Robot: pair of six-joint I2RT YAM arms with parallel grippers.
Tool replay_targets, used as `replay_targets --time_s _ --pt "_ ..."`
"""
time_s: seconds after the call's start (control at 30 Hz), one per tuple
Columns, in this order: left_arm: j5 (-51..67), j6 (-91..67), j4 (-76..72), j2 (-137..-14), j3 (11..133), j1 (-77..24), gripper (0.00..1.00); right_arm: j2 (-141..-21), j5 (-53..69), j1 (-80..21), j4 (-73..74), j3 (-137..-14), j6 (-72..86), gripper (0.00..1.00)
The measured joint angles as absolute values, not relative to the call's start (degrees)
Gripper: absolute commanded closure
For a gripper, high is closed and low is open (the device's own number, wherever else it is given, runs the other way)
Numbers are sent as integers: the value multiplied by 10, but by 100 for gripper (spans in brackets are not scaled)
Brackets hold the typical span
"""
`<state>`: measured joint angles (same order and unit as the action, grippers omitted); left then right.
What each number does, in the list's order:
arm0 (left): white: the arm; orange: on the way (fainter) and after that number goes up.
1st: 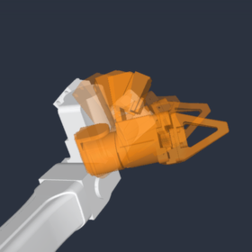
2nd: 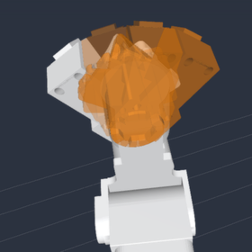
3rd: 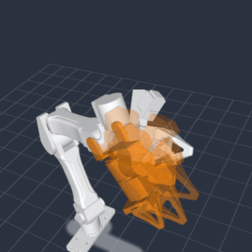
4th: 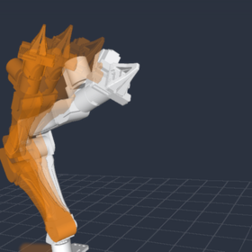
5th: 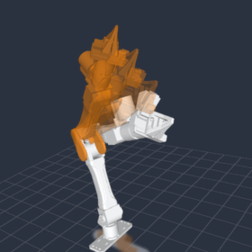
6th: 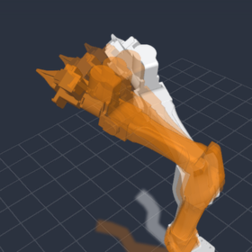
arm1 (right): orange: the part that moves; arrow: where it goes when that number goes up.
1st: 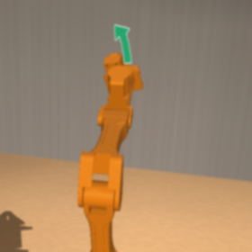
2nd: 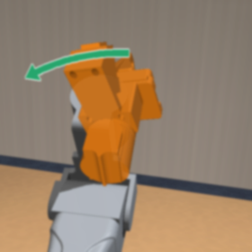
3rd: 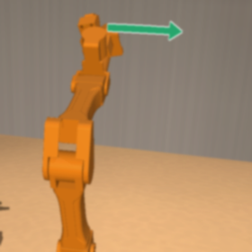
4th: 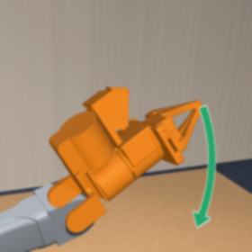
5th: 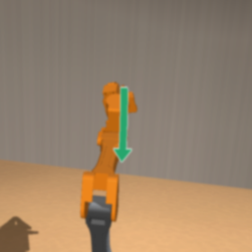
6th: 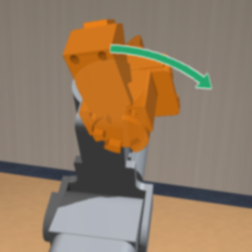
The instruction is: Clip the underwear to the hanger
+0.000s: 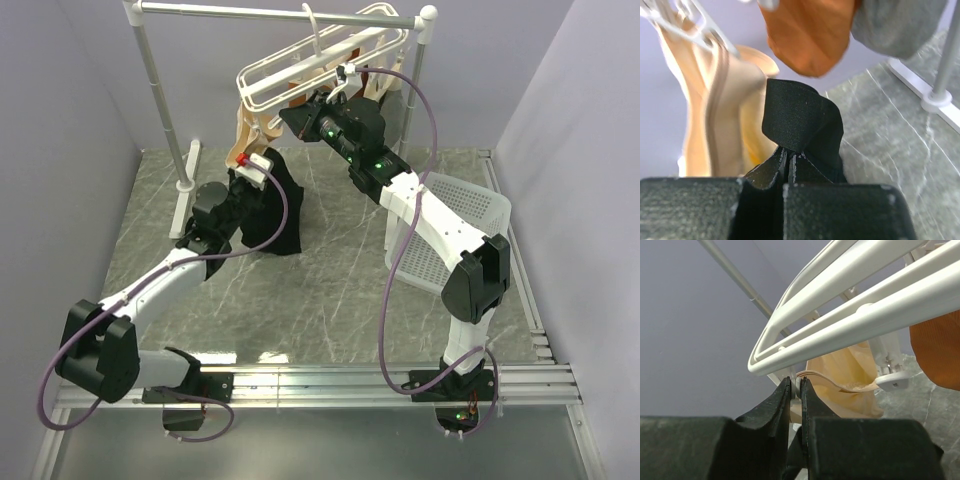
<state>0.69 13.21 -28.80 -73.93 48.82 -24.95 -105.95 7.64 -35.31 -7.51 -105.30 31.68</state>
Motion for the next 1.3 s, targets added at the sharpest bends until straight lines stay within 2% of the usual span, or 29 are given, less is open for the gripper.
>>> replay_targets --time_s 1.3 --pt "77 159 -330 -813 600 -221 100 -1060 98 -352 -77 -1053 328 100"
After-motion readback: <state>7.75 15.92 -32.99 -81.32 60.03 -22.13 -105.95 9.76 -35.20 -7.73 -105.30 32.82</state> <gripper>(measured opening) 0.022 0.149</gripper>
